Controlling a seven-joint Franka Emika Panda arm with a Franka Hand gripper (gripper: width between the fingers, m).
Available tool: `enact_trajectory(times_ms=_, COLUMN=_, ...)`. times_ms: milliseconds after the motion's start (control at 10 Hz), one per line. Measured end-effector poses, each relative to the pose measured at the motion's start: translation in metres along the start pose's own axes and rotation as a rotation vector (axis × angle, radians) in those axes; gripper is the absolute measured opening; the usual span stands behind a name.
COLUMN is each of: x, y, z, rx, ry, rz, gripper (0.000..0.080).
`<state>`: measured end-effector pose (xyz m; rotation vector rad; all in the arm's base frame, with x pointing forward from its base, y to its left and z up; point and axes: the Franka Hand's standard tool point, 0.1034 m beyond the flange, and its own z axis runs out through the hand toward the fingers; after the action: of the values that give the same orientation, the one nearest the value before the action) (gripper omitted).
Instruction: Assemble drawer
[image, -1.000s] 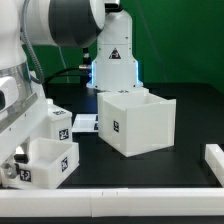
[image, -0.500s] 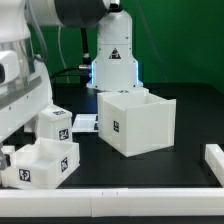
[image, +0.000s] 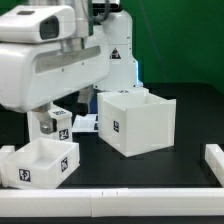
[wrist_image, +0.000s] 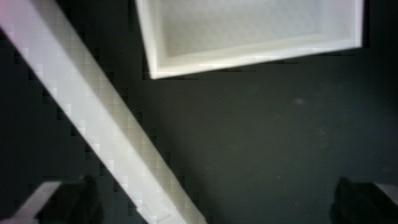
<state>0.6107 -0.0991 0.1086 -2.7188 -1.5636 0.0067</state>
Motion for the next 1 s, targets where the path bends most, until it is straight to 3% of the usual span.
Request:
enact_trajectory(times_ms=300, x=0.001, y=-0.003, z=-0.001, rx=-0.008, ry=-0.005, rz=0.050, gripper=0.0649)
enact_trajectory(times_ms=500, x=0.010, y=-0.040, z=-0.022, rx=-0.030, ry=-0.049, rz=0.178, gripper=0.0649)
enact_trajectory(times_ms=600, x=0.016, y=-0.055, z=-0.037, rx=-0.020, ry=-0.077, rz=0.245, gripper=0.0649)
enact_trajectory(times_ms=700, x=0.021, y=-0.058, z=-0.044, rx=0.001, ry=-0.095, rz=0.268, gripper=0.0649)
enact_trajectory(times_ms=800, x=0.022, y=-0.054, z=-0.042, rx=-0.019, ry=-0.069, rz=0.239, gripper=0.0649)
enact_trajectory(times_ms=1000, x=0.022, y=-0.055, z=-0.042, rx=-0.016, ry=-0.071, rz=0.238, gripper=0.0649)
